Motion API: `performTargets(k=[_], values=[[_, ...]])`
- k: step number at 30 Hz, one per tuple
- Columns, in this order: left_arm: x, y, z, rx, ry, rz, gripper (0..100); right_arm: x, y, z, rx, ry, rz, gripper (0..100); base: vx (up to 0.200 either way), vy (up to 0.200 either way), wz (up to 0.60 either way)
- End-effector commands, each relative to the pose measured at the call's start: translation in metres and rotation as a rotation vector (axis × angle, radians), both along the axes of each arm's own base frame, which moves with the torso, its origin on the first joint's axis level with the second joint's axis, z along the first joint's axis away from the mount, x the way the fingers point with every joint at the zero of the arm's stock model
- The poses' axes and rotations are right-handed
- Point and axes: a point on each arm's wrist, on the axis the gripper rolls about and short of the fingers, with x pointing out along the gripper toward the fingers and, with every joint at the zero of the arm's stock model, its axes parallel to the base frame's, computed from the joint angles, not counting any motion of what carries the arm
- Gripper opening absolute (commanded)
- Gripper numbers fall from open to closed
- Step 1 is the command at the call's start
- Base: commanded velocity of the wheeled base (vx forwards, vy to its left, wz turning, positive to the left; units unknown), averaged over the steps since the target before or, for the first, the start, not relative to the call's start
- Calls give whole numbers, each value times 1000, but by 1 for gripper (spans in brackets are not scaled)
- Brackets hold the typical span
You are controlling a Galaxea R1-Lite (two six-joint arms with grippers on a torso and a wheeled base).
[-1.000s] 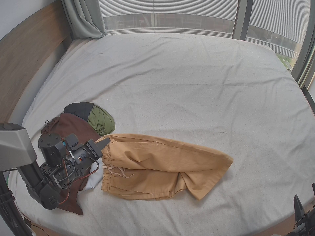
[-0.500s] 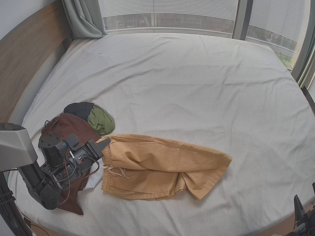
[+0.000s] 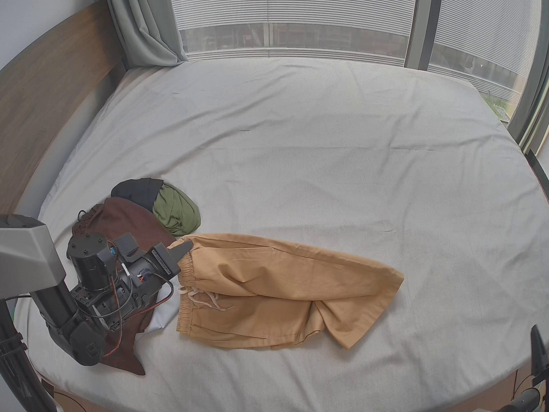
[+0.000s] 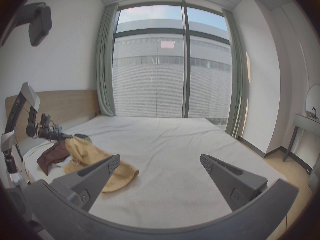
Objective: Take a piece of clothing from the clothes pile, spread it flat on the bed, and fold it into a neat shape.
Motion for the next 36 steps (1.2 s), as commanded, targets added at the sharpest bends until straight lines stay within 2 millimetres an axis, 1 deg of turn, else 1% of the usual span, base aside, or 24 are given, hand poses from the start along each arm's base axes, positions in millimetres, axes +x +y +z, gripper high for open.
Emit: performTargets(k=[1,7,15,19,24,25,27,28,29,31,34,35,36], values=[[1,-2,0,0,0,-5,0,4,1,55,-10,-17,-17,100,0,0,0],[2,1,1,-4,-7,8,0,16,0,48,-7,84,-6,100,0,0,0],[2,1,3,-5,-15,8,0,38,1,59,-2,211,70,100,0,0,0],[2,1,2,-4,-12,8,0,48,2,58,7,272,109,100,0,0,0],[3,1,3,26,-33,2,0,61,4,63,35,332,220,100,0,0,0],[2,1,2,33,-32,-1,0,64,5,64,46,348,284,100,0,0,0],[2,1,3,38,-36,-2,0,71,7,66,58,376,354,100,0,0,0],[2,1,3,38,-36,-2,0,71,7,66,58,376,354,100,0,0,0],[2,1,8,39,-57,-2,0,79,7,71,65,398,389,100,0,0,0],[0,1,12,33,-69,-8,0,86,8,77,64,413,415,100,0,0,0],[0,1,15,32,-83,-8,0,101,12,85,63,440,463,100,0,0,0],[0,1,15,32,-83,-8,0,102,12,85,63,441,466,100,0,0,0],[-1,1,17,30,-88,-7,0,110,14,90,63,453,488,100,0,0,0]])
